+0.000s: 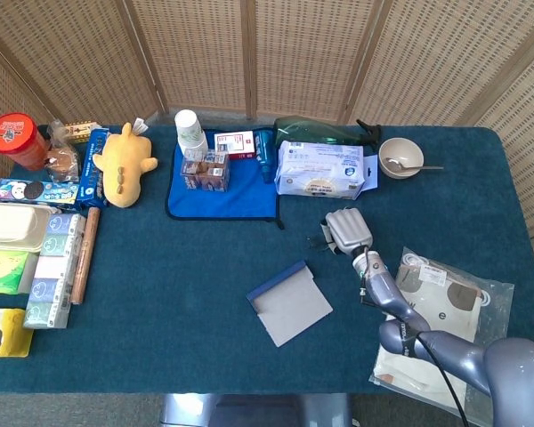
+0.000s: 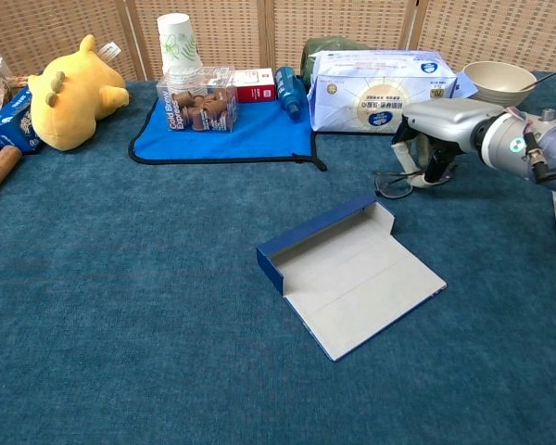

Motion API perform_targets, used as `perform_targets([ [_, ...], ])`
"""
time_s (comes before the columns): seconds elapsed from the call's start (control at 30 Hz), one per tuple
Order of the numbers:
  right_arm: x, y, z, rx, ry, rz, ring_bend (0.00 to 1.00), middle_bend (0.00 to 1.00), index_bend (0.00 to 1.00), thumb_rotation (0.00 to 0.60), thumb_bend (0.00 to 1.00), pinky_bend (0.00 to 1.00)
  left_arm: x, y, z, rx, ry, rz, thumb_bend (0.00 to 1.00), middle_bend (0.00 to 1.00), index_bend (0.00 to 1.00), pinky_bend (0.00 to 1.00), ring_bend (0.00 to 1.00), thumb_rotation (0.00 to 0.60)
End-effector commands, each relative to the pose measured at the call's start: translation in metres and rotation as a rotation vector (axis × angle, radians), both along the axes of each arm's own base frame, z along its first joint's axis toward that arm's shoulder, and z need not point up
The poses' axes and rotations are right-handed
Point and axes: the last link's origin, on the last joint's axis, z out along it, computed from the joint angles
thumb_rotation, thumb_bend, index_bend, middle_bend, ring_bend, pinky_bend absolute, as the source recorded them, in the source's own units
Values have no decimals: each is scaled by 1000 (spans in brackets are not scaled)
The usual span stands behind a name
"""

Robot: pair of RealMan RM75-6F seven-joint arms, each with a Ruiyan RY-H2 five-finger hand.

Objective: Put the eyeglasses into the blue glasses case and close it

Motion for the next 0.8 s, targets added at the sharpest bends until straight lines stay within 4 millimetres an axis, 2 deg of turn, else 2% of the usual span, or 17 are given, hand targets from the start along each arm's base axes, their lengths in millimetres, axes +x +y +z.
perform_targets([
  [0.03, 0, 0, 0, -6, -3, 3, 526, 567, 727, 600, 326, 438, 0, 0, 0, -1, 0, -1, 295, 93, 176, 0, 0, 600],
  [0.33, 1, 6, 17, -36, -43, 14, 532, 572, 734, 600, 324, 437, 2, 6, -2, -10, 4, -19, 294, 93, 175, 0, 0, 600],
  [0.8, 13, 42, 45, -37, -62, 111, 532, 572, 728, 600, 313, 438, 6, 11, -4, -15, 10, -29, 295, 93, 175, 0, 0, 600],
])
